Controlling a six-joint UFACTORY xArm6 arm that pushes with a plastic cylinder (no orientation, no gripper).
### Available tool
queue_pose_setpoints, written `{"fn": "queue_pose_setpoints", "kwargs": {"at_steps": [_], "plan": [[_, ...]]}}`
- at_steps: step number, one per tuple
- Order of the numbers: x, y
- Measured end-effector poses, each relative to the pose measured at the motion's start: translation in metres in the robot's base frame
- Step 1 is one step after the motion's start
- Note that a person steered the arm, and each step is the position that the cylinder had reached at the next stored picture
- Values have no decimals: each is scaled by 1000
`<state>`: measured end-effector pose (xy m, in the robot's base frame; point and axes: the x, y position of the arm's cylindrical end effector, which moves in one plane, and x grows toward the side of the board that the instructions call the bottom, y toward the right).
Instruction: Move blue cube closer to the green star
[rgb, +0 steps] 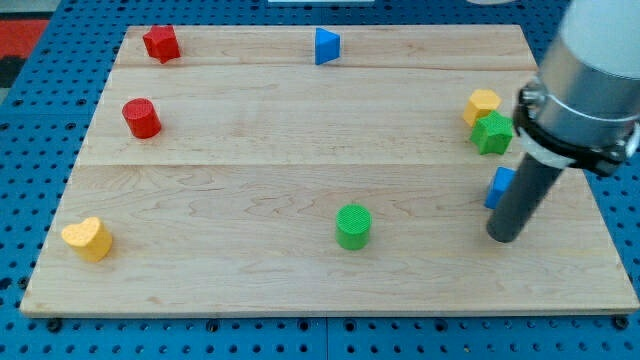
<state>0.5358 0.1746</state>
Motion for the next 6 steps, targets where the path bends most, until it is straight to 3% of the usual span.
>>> {"fn": "queue_pose_setpoints", "kwargs": {"at_steps": [6], "plan": [[-34,31]]}}
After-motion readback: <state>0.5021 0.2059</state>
